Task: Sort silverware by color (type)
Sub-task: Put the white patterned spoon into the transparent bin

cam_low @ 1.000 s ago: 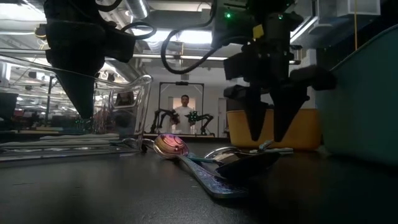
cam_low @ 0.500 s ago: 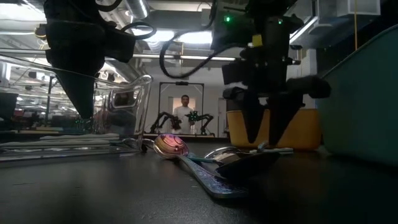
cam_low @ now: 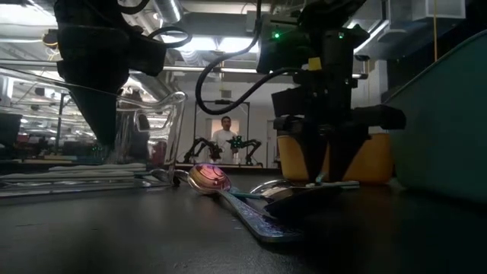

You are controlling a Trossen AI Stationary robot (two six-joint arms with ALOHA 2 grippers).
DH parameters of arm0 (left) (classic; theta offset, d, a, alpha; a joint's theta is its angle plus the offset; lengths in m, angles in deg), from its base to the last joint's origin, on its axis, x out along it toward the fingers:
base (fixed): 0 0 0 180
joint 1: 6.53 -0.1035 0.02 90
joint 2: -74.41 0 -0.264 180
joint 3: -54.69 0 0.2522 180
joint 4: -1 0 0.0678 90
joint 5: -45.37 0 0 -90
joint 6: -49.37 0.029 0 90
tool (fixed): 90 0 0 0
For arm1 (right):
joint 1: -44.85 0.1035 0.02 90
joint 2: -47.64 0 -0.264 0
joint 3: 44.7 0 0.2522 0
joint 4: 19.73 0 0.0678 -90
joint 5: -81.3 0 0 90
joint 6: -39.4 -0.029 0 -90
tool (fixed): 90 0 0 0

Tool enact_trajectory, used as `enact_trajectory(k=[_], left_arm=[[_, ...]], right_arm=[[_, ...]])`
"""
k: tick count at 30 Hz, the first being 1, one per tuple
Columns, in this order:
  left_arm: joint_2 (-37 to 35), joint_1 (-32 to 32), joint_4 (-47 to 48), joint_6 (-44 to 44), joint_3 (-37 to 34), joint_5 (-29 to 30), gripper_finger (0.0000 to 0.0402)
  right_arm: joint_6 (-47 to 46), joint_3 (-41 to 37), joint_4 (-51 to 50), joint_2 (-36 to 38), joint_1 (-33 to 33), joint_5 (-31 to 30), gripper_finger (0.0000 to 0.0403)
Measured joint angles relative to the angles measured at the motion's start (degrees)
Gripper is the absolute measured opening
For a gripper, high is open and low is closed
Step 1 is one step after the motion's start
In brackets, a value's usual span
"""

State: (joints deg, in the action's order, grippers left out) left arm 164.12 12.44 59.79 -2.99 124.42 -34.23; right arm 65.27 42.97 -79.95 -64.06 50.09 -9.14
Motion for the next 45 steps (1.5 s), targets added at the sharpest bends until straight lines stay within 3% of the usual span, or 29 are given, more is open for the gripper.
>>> enact_trajectory(k=[19,28,45], left_arm=[[-0.02,0.00,-0.10,0.00,0.00,0.00,0.0128],[-1.84,0.00,-0.12,0.00,0.00,0.00,0.0128],[-12.71,0.00,-0.11,0.41,0.02,1.31,0.0128]], right_arm=[[0.00,0.02,0.11,0.00,0.00,-0.02,0.0017],[0.00,0.02,-0.08,0.02,0.00,-0.02,0.0019],[-0.04,2.50,-6.44,0.02,0.03,-0.02,0.0013]])
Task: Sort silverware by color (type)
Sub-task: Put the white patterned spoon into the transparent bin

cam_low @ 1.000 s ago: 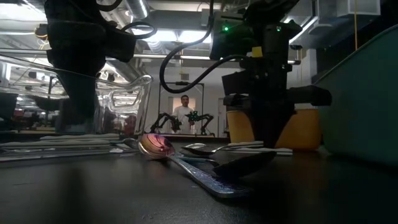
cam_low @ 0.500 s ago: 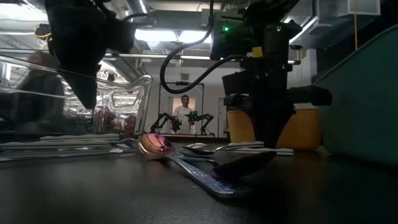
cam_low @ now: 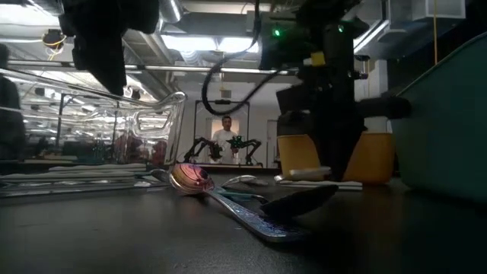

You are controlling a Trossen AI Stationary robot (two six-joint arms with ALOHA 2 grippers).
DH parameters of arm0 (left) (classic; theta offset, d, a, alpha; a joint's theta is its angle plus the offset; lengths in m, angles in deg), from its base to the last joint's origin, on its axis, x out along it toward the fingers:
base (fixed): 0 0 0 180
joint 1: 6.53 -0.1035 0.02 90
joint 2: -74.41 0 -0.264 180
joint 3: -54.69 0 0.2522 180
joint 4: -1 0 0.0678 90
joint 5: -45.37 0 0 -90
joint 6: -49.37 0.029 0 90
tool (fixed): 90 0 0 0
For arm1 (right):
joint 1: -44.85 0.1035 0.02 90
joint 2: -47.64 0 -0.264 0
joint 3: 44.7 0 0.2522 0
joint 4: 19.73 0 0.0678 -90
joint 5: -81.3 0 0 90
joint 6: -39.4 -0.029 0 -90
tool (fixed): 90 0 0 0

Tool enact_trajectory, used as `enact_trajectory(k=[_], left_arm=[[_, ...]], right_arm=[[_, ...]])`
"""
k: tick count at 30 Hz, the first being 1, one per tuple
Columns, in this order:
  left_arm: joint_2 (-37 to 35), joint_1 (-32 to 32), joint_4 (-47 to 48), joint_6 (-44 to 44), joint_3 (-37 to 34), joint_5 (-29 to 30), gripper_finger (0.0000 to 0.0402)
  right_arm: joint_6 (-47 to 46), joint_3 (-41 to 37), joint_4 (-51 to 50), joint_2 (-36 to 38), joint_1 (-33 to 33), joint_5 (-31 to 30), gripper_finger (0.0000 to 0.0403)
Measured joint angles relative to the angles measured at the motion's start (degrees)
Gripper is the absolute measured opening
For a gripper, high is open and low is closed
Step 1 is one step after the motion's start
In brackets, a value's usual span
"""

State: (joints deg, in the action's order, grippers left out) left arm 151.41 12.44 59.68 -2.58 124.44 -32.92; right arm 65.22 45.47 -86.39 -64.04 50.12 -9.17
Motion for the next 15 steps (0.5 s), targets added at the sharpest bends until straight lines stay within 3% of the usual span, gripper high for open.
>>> enact_trajectory(k=[15], left_arm=[[-5.78,0.28,0.36,0.16,0.02,1.27,0.0128]], right_arm=[[0.02,15.84,-15.83,0.02,0.01,-0.61,0.0015]])
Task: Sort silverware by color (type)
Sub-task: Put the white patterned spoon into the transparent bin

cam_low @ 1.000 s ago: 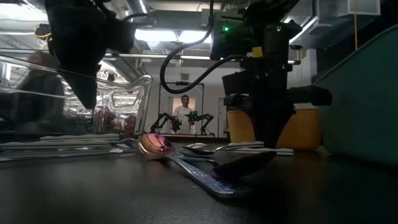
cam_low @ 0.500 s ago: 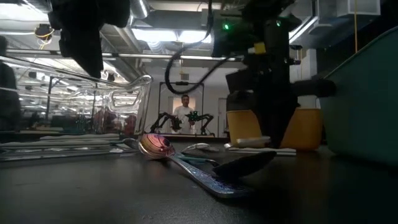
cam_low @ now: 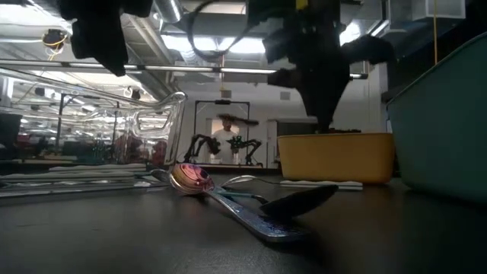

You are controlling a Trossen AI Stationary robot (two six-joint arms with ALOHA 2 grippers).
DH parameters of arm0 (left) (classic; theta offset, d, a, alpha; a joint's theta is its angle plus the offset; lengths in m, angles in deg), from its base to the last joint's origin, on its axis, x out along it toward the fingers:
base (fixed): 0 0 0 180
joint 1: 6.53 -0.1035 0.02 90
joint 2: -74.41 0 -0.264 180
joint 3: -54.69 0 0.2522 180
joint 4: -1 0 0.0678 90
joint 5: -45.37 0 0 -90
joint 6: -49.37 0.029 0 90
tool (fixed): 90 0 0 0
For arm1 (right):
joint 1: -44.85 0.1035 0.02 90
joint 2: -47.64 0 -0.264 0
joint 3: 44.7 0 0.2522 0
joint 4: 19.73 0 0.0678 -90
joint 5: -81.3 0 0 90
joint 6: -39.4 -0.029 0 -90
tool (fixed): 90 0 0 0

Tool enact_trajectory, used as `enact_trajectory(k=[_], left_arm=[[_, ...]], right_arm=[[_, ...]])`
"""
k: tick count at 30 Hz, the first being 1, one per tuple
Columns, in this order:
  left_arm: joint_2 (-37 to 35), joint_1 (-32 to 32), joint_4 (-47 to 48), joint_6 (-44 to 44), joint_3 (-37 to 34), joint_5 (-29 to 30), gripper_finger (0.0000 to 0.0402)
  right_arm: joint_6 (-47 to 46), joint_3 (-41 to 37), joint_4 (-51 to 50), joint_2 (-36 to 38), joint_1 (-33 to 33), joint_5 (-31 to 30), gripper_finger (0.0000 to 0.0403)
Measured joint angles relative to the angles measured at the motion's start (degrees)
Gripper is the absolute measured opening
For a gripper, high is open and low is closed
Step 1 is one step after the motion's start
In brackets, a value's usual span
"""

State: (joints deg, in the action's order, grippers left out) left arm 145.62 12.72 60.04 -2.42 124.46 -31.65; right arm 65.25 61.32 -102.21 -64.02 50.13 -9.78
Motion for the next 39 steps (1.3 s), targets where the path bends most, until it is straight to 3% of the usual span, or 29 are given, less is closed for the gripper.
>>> enact_trajectory(k=[9,21,32,39], left_arm=[[-0.15,-0.02,-5.26,0.61,0.02,0.46,0.0128],[-0.15,-0.03,-10.15,5.95,0.02,-1.05,0.0128],[-0.13,-0.53,-10.77,5.92,0.02,-1.05,0.0128],[-0.13,-2.02,-16.34,5.92,0.02,1.30,0.0128]], right_arm=[[0.00,7.52,-5.44,0.02,-0.02,0.14,0.0016],[2.28,15.27,-4.26,0.02,-0.02,0.17,0.0016],[3.10,16.25,-3.48,-0.97,-0.02,0.17,0.0016],[4.28,16.23,-2.93,-2.57,0.07,-2.07,0.0016]])
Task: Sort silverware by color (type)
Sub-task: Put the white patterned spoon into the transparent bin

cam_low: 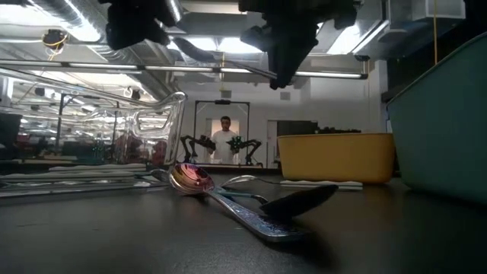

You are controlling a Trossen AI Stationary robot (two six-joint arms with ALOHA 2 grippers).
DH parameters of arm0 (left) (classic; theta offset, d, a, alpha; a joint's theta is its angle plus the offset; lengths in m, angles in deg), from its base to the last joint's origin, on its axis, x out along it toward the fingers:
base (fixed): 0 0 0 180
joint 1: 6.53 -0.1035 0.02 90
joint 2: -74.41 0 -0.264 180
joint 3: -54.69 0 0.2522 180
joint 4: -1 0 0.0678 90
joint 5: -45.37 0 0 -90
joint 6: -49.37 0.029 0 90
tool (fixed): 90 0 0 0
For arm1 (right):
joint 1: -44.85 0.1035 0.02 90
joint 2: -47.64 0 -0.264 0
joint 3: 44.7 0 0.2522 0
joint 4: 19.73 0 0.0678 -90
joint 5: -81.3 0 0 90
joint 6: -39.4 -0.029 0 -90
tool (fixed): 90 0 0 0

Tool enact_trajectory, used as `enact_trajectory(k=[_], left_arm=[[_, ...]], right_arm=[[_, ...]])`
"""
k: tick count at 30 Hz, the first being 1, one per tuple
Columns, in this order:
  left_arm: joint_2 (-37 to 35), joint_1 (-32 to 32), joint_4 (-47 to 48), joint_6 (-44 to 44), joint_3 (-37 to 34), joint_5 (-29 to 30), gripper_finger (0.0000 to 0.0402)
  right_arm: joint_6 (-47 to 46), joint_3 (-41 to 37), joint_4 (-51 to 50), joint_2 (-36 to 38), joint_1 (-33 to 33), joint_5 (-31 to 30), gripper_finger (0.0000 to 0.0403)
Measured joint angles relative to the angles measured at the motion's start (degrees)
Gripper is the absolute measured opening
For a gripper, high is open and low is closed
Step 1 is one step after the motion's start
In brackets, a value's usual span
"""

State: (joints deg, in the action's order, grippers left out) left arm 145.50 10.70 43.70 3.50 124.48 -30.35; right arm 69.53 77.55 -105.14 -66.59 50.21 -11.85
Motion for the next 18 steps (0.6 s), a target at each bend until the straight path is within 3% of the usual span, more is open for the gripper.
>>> enact_trajectory(k=[8,18], left_arm=[[0.00,-3.61,-4.54,0.00,0.00,-0.22,0.0128],[0.02,-7.16,-9.80,-0.19,0.00,-6.40,0.0128]], right_arm=[[6.68,0.00,4.13,-0.01,3.62,-9.75,0.0016],[14.48,0.00,13.12,-0.01,7.23,-21.86,0.0016]])
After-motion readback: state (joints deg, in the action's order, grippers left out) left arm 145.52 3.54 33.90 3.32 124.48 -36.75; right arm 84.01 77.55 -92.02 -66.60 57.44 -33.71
